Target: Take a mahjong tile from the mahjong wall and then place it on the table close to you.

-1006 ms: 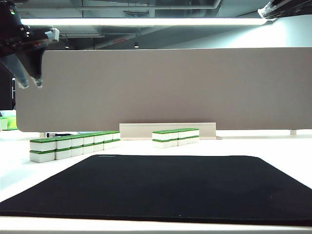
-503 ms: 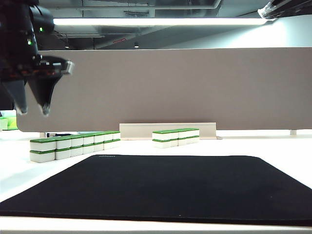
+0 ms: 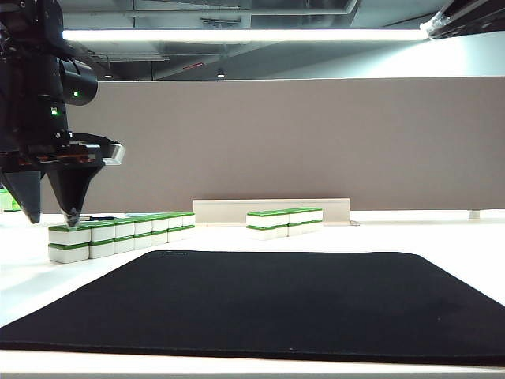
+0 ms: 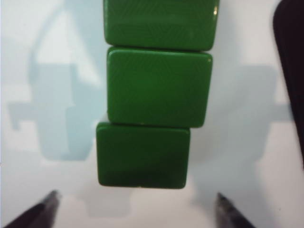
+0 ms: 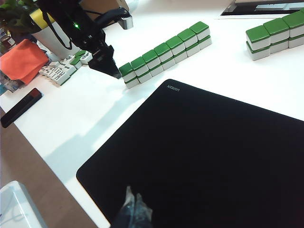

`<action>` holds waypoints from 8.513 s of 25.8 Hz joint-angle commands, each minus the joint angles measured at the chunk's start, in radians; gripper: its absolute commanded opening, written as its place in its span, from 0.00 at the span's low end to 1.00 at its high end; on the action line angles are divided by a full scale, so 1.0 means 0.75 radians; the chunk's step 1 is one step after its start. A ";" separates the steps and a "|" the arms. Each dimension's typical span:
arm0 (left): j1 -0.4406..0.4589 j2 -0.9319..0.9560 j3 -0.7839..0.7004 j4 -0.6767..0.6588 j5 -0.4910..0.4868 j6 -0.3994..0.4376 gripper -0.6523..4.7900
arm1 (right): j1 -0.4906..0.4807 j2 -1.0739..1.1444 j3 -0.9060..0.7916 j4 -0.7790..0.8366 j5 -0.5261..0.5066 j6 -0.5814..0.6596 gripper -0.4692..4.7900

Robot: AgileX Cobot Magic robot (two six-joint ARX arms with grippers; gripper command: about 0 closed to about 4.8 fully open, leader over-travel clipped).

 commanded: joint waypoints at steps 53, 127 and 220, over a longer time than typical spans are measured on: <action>-0.020 0.195 0.006 0.113 0.001 -0.001 0.58 | 0.001 -0.001 0.009 0.016 0.003 -0.004 0.09; -0.962 0.340 0.360 -0.028 0.101 0.423 0.35 | -0.330 -0.006 0.010 -0.442 -0.087 -0.114 0.09; -0.079 0.514 0.710 -0.344 0.011 -0.120 0.75 | -0.330 -0.003 0.009 -0.351 -0.089 -0.113 0.09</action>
